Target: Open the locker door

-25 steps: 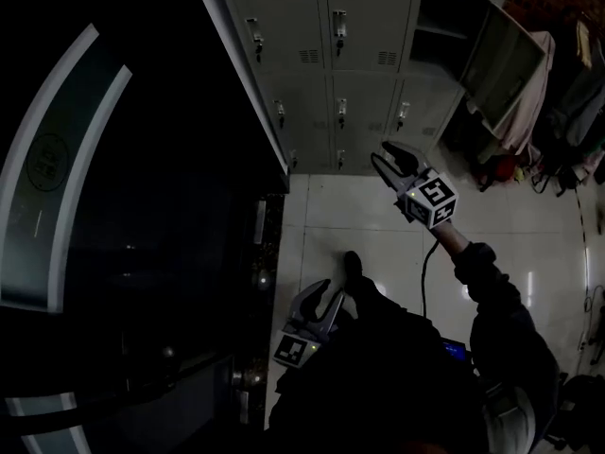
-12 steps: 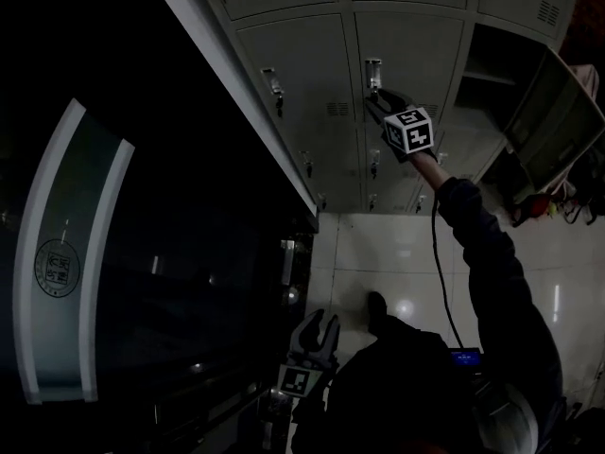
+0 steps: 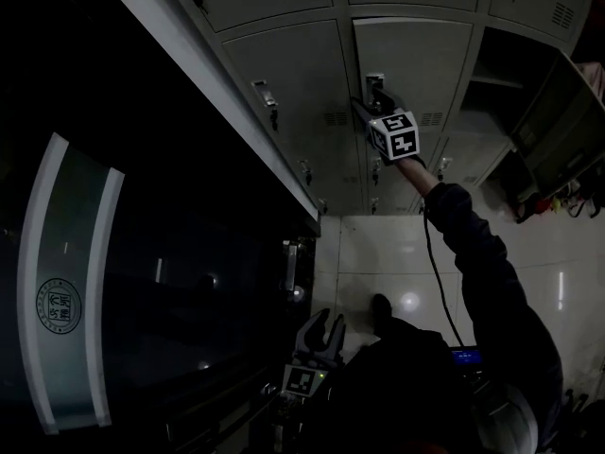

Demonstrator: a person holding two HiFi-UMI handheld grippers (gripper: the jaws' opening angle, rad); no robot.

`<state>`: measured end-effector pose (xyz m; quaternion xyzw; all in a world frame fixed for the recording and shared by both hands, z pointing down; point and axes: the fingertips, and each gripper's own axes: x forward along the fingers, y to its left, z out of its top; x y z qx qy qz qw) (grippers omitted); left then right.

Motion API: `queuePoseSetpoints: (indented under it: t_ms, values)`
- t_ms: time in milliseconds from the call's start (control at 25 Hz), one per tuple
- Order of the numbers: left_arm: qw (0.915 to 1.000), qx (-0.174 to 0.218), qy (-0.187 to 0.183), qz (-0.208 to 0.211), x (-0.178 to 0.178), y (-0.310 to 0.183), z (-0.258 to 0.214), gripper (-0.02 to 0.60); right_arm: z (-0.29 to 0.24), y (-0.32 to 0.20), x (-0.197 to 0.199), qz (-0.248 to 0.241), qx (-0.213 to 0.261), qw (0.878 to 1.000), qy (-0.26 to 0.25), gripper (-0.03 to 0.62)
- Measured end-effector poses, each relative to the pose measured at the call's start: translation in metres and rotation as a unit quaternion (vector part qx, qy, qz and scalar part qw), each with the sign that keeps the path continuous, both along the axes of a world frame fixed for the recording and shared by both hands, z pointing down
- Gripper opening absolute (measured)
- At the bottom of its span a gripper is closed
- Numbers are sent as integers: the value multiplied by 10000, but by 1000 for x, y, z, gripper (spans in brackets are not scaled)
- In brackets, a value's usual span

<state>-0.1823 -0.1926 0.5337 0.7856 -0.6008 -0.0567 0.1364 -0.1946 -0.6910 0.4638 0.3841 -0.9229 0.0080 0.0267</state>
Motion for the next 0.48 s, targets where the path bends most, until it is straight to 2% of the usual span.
queuePoseSetpoints:
  t_ms: [120,200,360,480]
  values:
    - [9995,111,18,286,10,7,-3,132,3,57,24,-359,28,9993,-127,199]
    - [9984,242,29,519,18,16,-7,132,3,96,60,-324,119,9993,-146,186]
    - [9952,426,28,876,28,58,-11,132,3,146,163,517,87,9981,-311,169]
    - [9943,435,66,976,31,102,-7,132,9,146,222,907,-133,9957,-119,144]
